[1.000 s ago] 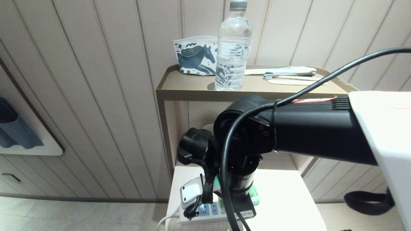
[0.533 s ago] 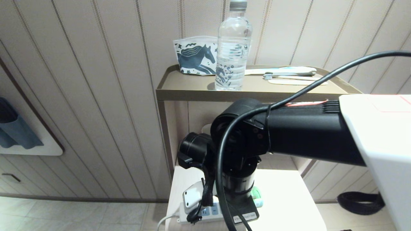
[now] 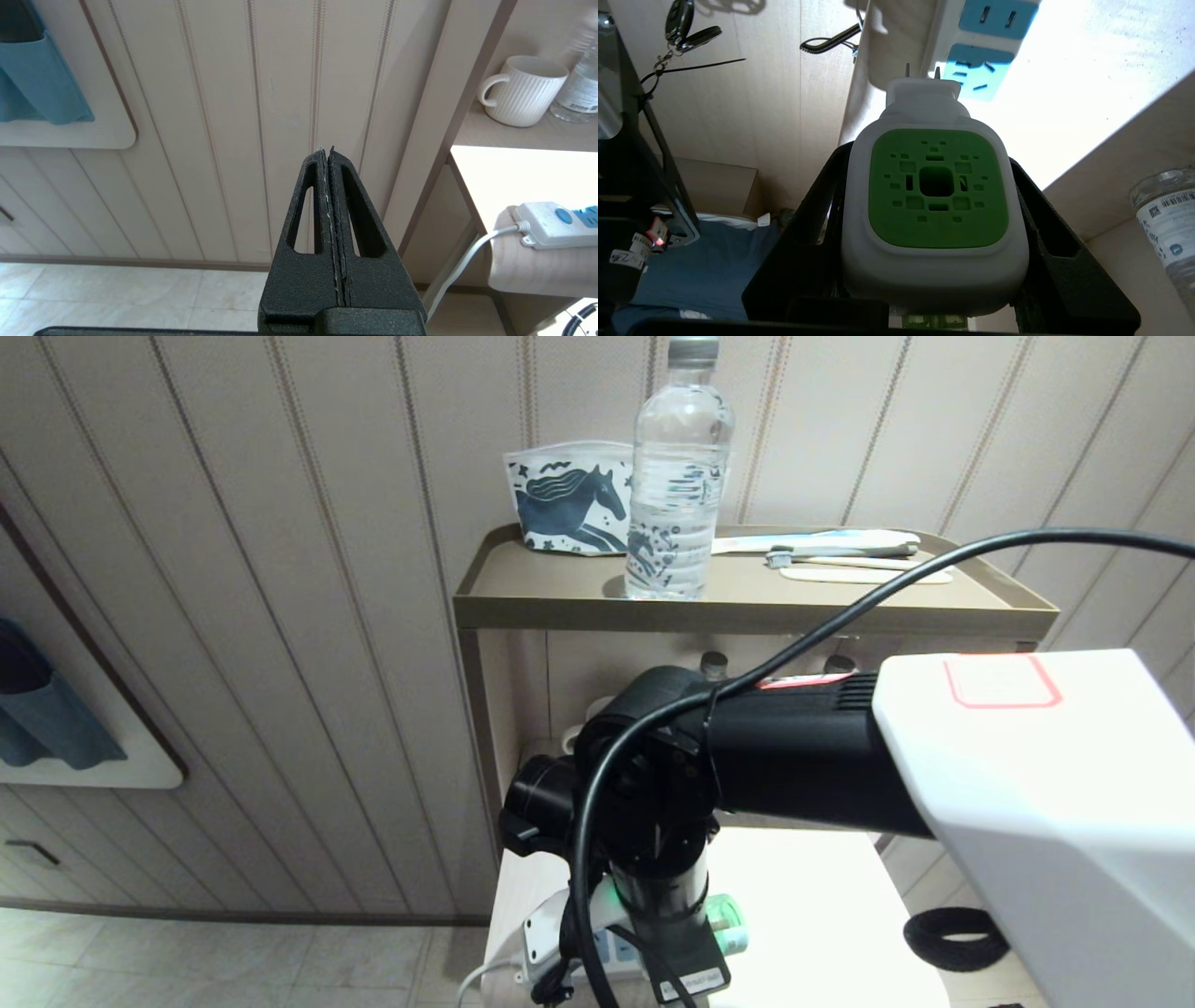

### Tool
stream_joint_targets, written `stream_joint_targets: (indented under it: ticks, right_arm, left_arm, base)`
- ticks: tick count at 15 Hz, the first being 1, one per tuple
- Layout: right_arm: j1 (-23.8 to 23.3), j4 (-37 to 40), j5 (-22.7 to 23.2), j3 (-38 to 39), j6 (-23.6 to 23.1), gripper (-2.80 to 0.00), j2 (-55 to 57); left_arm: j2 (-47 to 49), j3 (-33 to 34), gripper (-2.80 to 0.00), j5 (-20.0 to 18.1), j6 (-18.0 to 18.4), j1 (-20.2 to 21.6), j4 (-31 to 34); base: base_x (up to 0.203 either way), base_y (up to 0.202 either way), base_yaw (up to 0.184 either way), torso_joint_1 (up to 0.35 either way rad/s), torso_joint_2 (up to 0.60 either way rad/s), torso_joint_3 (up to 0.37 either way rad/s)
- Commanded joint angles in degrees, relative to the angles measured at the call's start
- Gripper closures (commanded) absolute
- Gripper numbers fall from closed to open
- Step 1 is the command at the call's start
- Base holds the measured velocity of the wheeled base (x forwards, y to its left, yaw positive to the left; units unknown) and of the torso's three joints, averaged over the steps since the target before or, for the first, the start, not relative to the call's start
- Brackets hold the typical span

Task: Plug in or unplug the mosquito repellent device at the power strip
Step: Insert the plug into the socket

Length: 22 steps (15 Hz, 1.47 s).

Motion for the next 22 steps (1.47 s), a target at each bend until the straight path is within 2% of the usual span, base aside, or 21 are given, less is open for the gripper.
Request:
stream_joint_targets:
  ticks: [1,6,22]
  right_arm:
    - [0.1,-1.3,-0.6,0.0,-0.3,0.00,2.5]
    - [0.0,-6.9,-1.5,-0.1,-1.4,0.00,4.2]
    - [-1.8,-10.0,-2.7,-0.4,-2.9,0.00,3.5]
  left_arm:
    - [0.0,0.0,0.00,0.0,0.0,0.0,0.0]
    - [0.0,0.0,0.00,0.0,0.0,0.0,0.0]
    - [0.0,0.0,0.00,0.0,0.0,0.0,0.0]
  base:
    - [0.000,0.000,0.000,0.000,0.00,0.000]
    - [0.000,0.000,0.000,0.000,0.00,0.000]
    - [0.000,0.000,0.000,0.000,0.00,0.000]
